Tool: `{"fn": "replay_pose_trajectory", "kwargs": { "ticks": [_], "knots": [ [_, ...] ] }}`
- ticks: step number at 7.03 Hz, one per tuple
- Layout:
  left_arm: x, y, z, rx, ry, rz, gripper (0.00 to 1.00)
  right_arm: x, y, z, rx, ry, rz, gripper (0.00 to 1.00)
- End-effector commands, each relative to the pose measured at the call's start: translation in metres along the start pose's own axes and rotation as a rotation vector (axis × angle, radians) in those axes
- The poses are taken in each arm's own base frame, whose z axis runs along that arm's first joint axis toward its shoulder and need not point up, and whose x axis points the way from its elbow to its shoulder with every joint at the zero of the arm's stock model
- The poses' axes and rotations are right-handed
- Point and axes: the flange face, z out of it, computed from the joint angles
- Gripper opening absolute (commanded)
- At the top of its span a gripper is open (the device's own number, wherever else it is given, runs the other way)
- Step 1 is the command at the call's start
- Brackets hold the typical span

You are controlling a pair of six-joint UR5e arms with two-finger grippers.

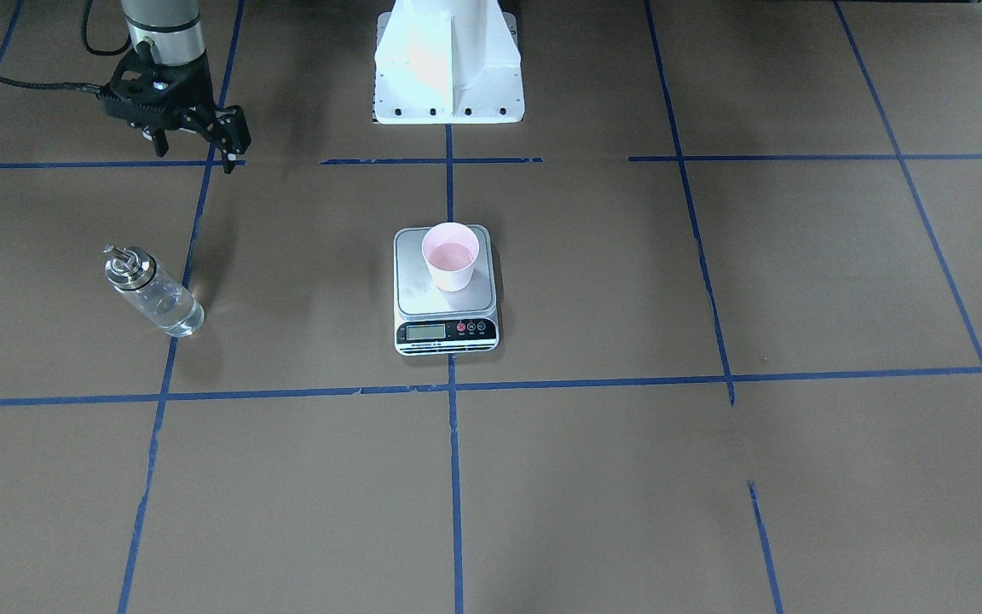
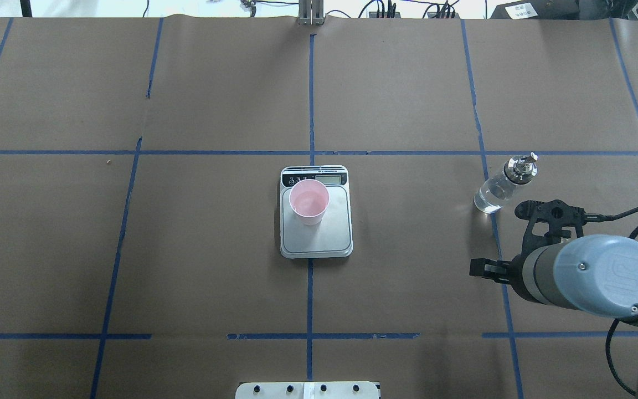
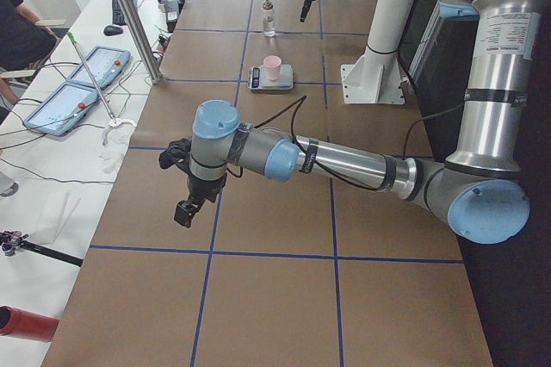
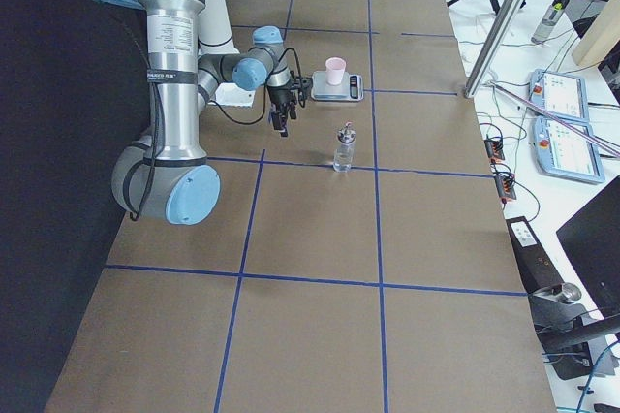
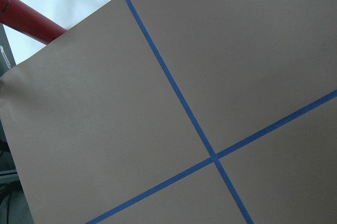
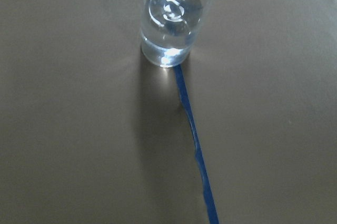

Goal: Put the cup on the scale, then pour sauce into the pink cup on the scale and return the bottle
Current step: 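Open the right gripper and withdraw it from the bottle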

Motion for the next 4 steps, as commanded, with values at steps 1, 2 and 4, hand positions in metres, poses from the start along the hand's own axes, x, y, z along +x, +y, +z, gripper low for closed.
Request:
{"fn": "replay_pose_trajectory", "kwargs": {
  "ticks": [1, 2, 4],
  "knots": [
    [0.0, 0.0, 0.0, 0.0, 0.002, 0.0, 1.0, 0.014, -0.005, -0.073, -0.09, -0.015, -0.007, 1.0],
    [0.0, 0.001, 0.001, -0.001, 0.002, -0.001, 1.0, 0.003, -0.034, -0.109, -0.126, -0.075, -0.045, 1.0],
    [0.0, 0.001, 0.001, -0.001, 0.002, -0.001, 1.0, 0.011, -0.08, -0.139, -0.107, -0.068, -0.169, 1.0]
  ]
}}
